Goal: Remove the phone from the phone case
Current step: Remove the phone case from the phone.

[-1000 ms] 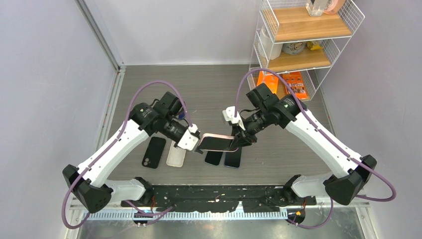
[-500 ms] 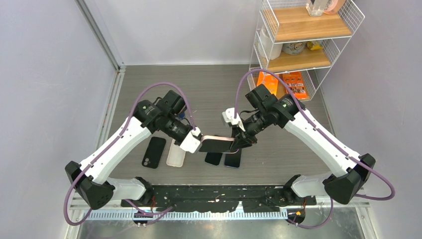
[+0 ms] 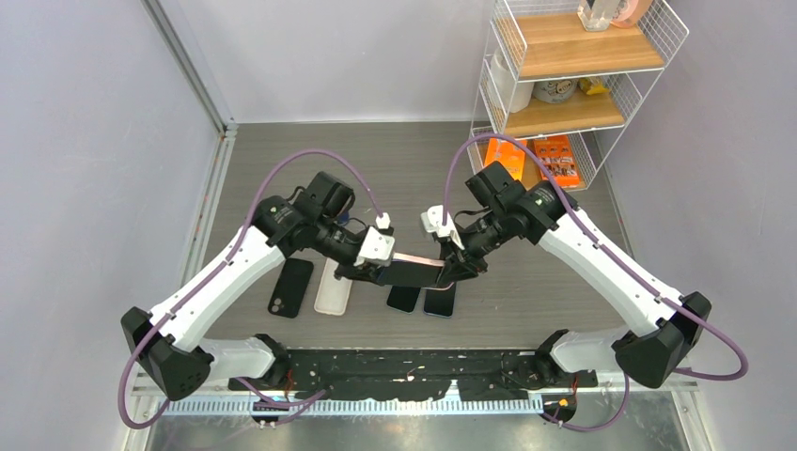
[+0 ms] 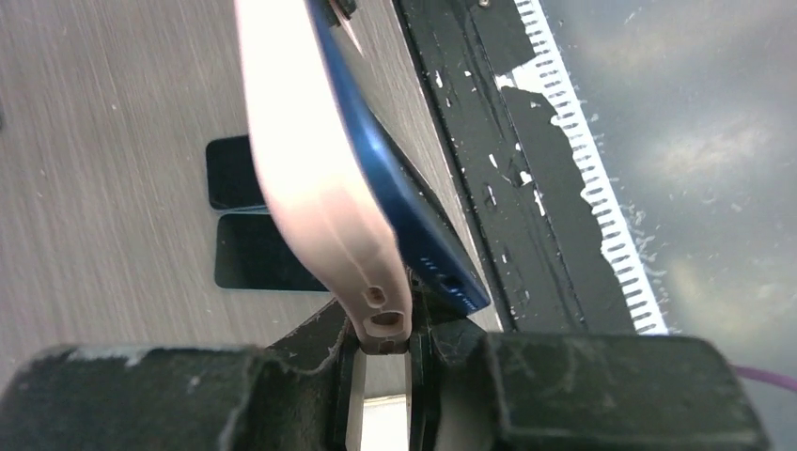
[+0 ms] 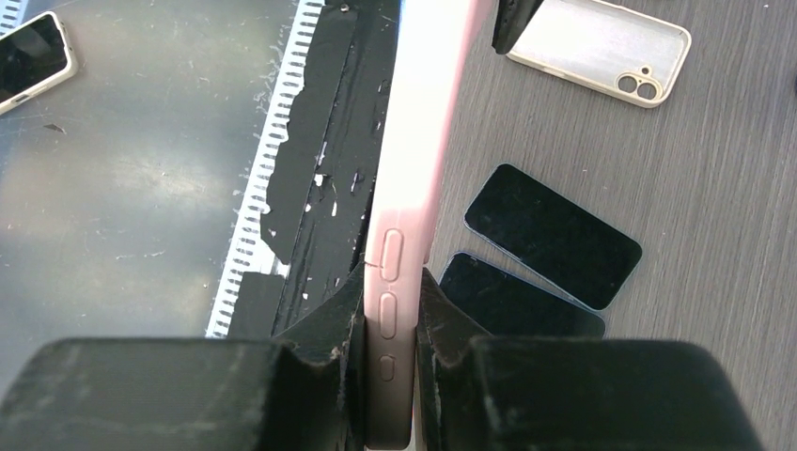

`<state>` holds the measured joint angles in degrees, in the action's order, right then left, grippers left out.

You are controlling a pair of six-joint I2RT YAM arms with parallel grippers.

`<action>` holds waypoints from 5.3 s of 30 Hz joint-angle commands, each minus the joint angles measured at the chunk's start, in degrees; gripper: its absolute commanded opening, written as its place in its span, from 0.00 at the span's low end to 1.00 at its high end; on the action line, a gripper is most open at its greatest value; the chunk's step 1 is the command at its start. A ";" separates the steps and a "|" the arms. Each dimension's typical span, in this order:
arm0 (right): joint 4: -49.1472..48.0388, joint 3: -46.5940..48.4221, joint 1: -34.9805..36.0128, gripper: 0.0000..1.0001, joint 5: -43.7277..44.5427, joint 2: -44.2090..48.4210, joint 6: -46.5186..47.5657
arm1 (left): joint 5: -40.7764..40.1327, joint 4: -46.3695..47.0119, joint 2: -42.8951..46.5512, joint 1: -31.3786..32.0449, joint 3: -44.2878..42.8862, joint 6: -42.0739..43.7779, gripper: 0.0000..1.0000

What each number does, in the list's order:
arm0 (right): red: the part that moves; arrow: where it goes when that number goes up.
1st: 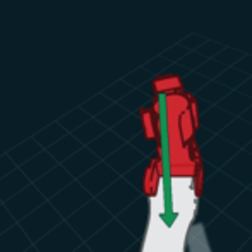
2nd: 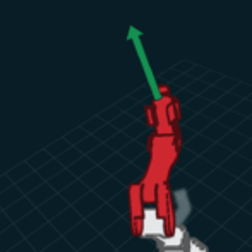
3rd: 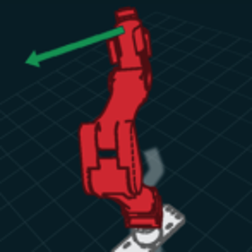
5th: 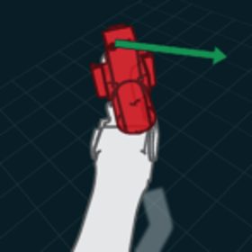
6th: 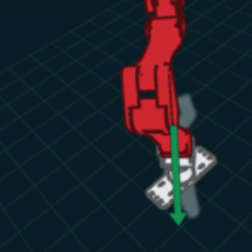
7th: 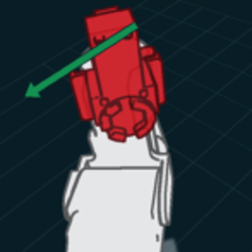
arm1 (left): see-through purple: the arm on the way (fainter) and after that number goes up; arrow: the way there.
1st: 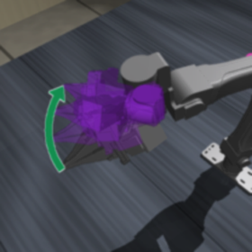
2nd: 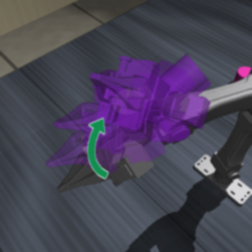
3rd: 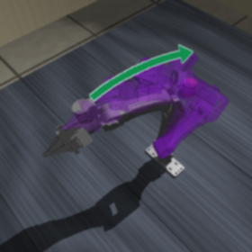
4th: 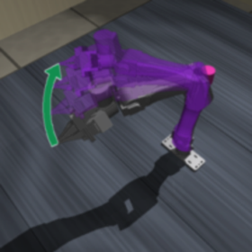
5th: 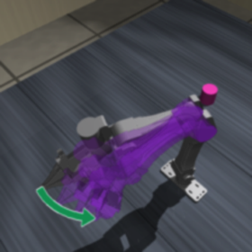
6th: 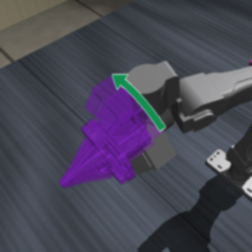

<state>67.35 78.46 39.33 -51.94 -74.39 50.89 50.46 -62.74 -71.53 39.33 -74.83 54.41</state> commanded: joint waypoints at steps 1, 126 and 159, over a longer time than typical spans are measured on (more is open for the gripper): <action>2.02 -0.74 2.81 0.05 -6.53 1.15 0.72 | 1.05 26.24 1.10 -0.31 -0.35 -13.80 0.00; -8.72 -4.81 -5.49 0.05 -1.60 2.38 -9.58 | 9.14 32.46 14.38 -2.03 13.65 -36.50 0.62; -10.66 -5.22 -5.45 0.05 -1.26 1.18 -11.72 | 12.24 49.09 11.65 -0.60 18.20 -45.73 0.48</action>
<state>60.45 72.36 33.74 -51.48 -73.25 40.53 60.53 -18.20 -60.60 37.30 -57.12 6.26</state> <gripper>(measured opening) 0.211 0.501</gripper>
